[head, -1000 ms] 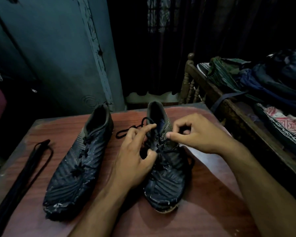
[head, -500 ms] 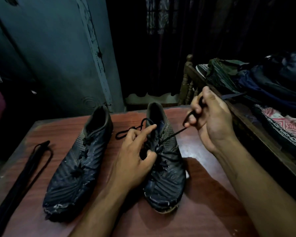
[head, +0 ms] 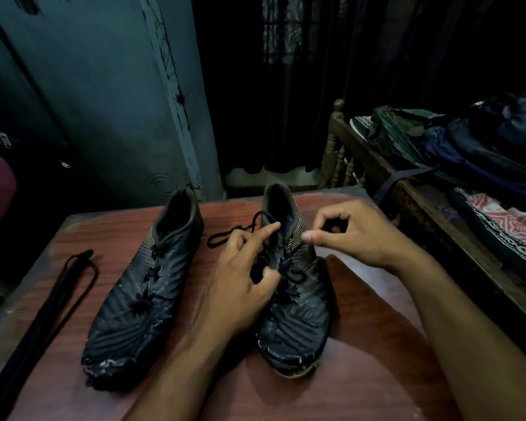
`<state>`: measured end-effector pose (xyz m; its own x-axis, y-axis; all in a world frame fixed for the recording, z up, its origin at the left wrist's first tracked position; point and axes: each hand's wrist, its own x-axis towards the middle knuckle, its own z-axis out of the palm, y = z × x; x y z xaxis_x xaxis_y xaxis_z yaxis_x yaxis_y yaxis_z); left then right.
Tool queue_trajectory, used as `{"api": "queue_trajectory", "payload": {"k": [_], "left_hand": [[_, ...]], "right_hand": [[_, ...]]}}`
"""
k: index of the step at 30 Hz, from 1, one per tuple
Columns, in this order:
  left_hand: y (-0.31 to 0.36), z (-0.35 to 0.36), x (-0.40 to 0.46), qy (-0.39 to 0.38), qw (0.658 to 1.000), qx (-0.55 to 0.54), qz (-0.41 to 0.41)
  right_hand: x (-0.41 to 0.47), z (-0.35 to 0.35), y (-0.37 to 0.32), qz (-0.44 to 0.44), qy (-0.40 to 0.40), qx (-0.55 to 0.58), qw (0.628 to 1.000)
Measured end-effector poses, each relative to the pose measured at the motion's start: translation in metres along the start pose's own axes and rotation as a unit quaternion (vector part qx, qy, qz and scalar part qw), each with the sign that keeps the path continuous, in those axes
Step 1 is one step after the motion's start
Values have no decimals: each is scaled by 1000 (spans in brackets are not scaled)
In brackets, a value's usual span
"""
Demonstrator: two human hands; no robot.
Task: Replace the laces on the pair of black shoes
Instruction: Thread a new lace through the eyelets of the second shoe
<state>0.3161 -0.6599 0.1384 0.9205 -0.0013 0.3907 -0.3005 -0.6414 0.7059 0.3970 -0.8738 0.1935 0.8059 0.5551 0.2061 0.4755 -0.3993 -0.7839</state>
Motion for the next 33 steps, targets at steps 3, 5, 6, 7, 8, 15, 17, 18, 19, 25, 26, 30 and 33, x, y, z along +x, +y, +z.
{"api": "queue_trajectory", "payload": {"k": [3,5,6,7,8,15,17,18,19,25,26,30,33], "left_hand": [[0,0,-1,0,1000,-7,-1],[1,-1,-1,2,1000,-1,0],[3,-2,-1,6,1000,5,4],[4,-4,-1,10,1000,10,14],[6,-6,-1,10,999,17,30],[1,-6,-1,-23,986,107,126],[3,-5,0,-9,988,95,118],[4,-6,0,-5,990,83,110],[5,-6,-1,-4,993,68,101],[2,-9,0,-4,997,18,69],[2,-9,0,1,997,22,68],[0,-9,1,18,997,36,73],[-1,-8,0,16,997,21,69]], "right_hand": [[4,4,6,-24,86,110,990],[8,8,11,-22,129,176,976],[9,10,13,-16,143,197,970],[10,13,14,-9,152,212,965],[11,17,15,-3,159,226,961],[17,34,23,14,173,230,958],[17,38,24,20,163,224,961],[18,39,24,22,158,214,964],[18,41,23,22,153,204,967],[19,43,24,59,179,210,959],[18,43,23,60,184,215,957],[17,42,23,54,190,208,958],[16,42,23,29,187,193,963]]}}
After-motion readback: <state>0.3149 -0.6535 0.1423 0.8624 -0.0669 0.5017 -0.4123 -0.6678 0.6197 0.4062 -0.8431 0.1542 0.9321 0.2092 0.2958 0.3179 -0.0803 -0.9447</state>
